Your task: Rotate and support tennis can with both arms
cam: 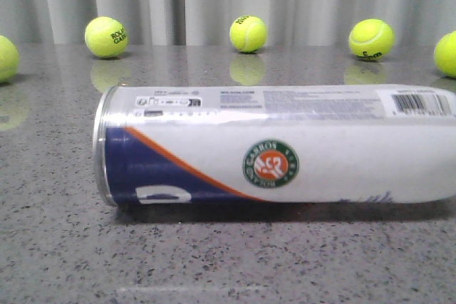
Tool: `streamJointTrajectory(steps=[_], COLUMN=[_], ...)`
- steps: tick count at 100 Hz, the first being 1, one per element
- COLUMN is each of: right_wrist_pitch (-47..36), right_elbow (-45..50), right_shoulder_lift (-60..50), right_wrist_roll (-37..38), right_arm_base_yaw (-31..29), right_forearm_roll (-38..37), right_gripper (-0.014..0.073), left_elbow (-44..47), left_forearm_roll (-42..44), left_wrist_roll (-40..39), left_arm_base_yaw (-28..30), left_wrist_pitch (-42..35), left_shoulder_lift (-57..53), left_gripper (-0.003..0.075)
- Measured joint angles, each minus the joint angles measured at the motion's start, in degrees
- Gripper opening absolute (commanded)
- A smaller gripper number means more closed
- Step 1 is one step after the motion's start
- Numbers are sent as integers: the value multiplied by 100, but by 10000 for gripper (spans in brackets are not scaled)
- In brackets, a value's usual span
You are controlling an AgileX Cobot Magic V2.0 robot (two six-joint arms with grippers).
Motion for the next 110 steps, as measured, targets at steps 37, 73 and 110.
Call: streamJointTrajectory(steps=[37,73,110], right_wrist_pitch=[0,0,-4], right_elbow=[0,0,0], right_shoulder_lift=[0,0,0], right_wrist_roll=[0,0,0], right_arm_base_yaw=[0,0,0], right_forearm_roll=[0,0,0], right_gripper=[-66,-66,-66], left_elbow=[0,0,0], left_forearm_roll=[0,0,-115], left_wrist_roll=[0,0,0], left_arm_base_yaw=[0,0,0], left_wrist_pitch=[-81,-112,-155], left_shoulder_lift=[0,0,0], left_gripper=[-21,-21,-21])
